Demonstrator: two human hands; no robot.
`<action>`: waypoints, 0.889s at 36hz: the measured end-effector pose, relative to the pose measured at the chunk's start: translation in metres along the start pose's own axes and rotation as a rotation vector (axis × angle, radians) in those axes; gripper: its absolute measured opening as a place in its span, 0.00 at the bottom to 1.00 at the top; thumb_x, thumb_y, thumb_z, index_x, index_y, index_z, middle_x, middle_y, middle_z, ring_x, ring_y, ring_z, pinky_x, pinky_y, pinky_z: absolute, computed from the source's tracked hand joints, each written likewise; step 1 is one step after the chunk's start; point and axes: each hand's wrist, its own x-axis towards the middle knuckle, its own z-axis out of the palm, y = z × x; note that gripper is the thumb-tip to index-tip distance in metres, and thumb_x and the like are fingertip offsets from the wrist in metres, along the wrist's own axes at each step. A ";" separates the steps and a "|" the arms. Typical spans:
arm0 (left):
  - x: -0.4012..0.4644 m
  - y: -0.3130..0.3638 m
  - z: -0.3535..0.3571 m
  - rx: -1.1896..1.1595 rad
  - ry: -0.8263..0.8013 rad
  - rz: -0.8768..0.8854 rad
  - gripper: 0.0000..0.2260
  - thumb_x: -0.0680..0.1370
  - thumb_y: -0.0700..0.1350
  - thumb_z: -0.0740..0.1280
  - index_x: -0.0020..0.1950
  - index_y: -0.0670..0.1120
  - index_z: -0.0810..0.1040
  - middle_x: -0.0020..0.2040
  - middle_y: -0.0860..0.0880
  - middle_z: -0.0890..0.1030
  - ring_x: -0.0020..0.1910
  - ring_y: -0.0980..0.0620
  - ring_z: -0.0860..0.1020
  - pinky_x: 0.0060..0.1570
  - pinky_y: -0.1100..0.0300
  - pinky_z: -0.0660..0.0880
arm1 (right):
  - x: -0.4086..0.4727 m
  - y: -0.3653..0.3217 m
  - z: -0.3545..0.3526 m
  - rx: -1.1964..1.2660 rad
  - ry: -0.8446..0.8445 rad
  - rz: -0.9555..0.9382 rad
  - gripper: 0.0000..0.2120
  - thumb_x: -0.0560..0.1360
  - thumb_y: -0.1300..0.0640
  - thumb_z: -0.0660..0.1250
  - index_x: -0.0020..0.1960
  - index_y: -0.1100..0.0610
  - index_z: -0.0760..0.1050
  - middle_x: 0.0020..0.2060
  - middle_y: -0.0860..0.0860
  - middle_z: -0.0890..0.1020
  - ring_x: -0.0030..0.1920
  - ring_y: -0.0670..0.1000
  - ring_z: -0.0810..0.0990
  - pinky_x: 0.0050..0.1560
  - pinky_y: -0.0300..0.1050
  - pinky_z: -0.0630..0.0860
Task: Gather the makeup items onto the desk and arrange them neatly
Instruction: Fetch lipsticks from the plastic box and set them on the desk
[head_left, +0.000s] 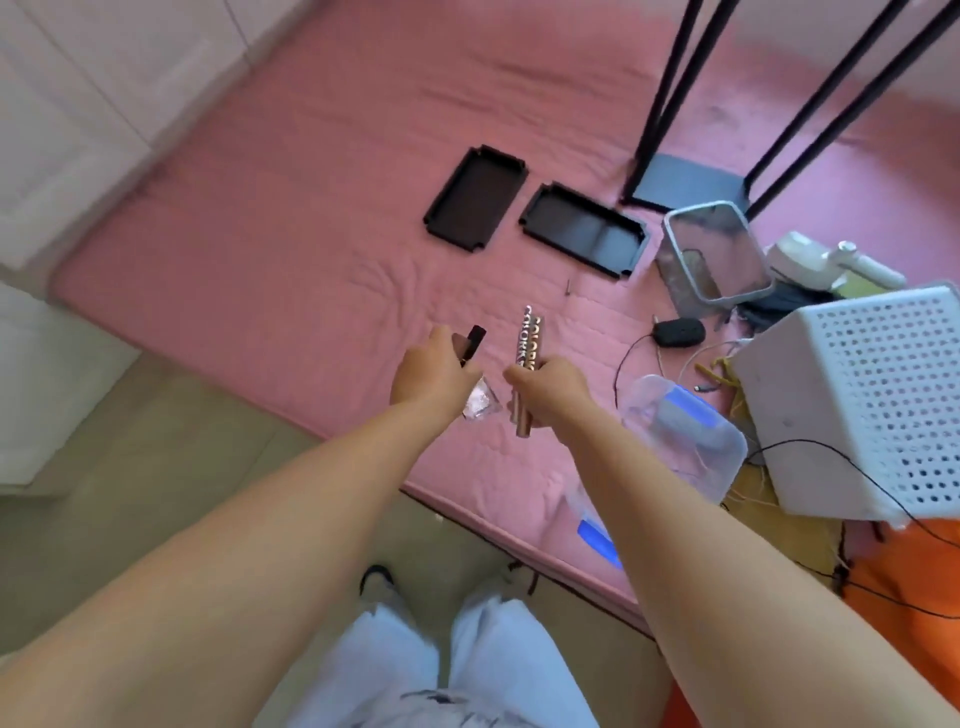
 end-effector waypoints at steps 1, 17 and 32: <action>-0.003 -0.013 -0.016 -0.014 0.028 -0.017 0.10 0.74 0.45 0.65 0.52 0.44 0.70 0.50 0.41 0.77 0.41 0.44 0.69 0.36 0.57 0.63 | -0.007 -0.013 0.014 -0.010 -0.017 -0.025 0.07 0.71 0.58 0.65 0.34 0.55 0.71 0.29 0.55 0.78 0.39 0.61 0.83 0.43 0.55 0.81; -0.069 -0.263 -0.236 -0.210 0.448 -0.240 0.10 0.75 0.47 0.66 0.46 0.47 0.65 0.41 0.47 0.73 0.38 0.46 0.71 0.30 0.58 0.63 | -0.141 -0.164 0.292 -0.322 -0.315 -0.422 0.04 0.72 0.61 0.63 0.40 0.54 0.71 0.30 0.50 0.77 0.31 0.49 0.79 0.30 0.43 0.75; -0.126 -0.452 -0.357 -0.336 0.822 -0.540 0.09 0.75 0.46 0.65 0.50 0.44 0.69 0.42 0.48 0.73 0.39 0.48 0.71 0.35 0.58 0.66 | -0.226 -0.239 0.505 -0.543 -0.510 -0.719 0.05 0.69 0.57 0.64 0.44 0.56 0.76 0.35 0.52 0.81 0.37 0.54 0.83 0.44 0.51 0.81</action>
